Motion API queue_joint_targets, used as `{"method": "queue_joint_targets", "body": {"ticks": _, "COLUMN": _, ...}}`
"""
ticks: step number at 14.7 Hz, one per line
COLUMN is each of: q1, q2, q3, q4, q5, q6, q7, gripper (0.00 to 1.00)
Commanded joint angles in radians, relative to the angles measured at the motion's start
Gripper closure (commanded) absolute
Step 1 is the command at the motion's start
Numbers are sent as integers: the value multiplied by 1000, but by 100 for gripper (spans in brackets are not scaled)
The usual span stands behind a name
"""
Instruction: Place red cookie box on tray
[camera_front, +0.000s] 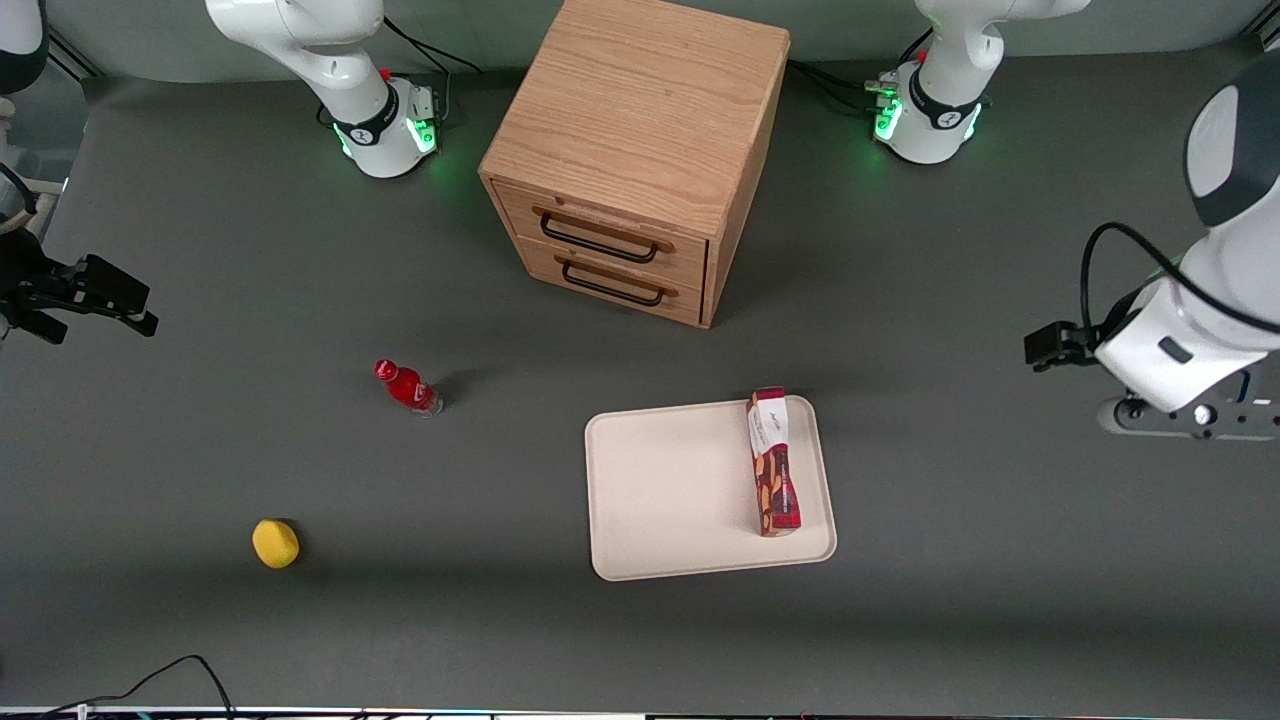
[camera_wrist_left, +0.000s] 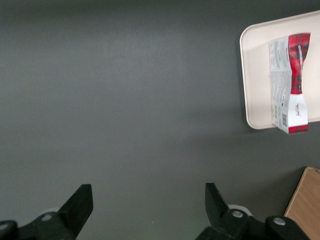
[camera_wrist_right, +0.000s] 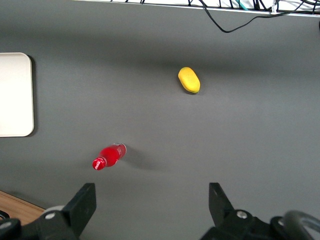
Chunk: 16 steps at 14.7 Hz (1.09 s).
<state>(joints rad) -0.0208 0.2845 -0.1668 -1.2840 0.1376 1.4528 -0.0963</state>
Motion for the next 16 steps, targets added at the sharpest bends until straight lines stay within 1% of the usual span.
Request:
{"method": "queue_joint_targets", "body": {"ticks": 1, "q1": 21, "q2": -137, "q3": -2, "q4": -153, "q5": -45, "q6": 18, "q7": 20, "gripper": 0}}
{"method": "queue_joint_targets", "body": {"ticks": 3, "q1": 33, "q2": -186, "q3": -2, "q4": -184, "q5": -65, "q6": 15, "q7": 48, "gripper": 0}}
{"method": "queue_joint_targets", "body": {"ticks": 6, "q1": 67, "q2": -200, "q3": -2, "q4": -169, "q5": -78, "q6": -17, "q7": 70, "gripper": 0}}
{"method": "queue_joint_targets", "body": {"ticks": 8, "q1": 105, "q2": -200, "q3": 0, "q4": -146, "q5": -76, "q6": -43, "q7": 210, "gripper": 0}}
{"method": "queue_joint_targets", "body": {"ticks": 10, "q1": 150, "q2": -200, "q3": 4, "q4": -120, "q5": -78, "q6": -65, "q7": 286, "gripper": 0}}
{"method": "queue_joint_targets", "body": {"ticks": 12, "q1": 151, "q2": -200, "q3": 1, "q4": -117, "q5": -81, "q6": -68, "q7": 283, "gripper": 0}}
{"method": "queue_joint_targets", "body": {"ticks": 14, "q1": 151, "q2": -205, "q3": 4, "q4": -113, "q5": -114, "q6": -91, "q7": 276, "gripper": 0}}
{"method": "queue_joint_targets", "body": {"ticks": 16, "q1": 150, "q2": -215, "q3": 3, "q4": -113, "q5": -116, "q6": -94, "q7": 268, "gripper": 0}}
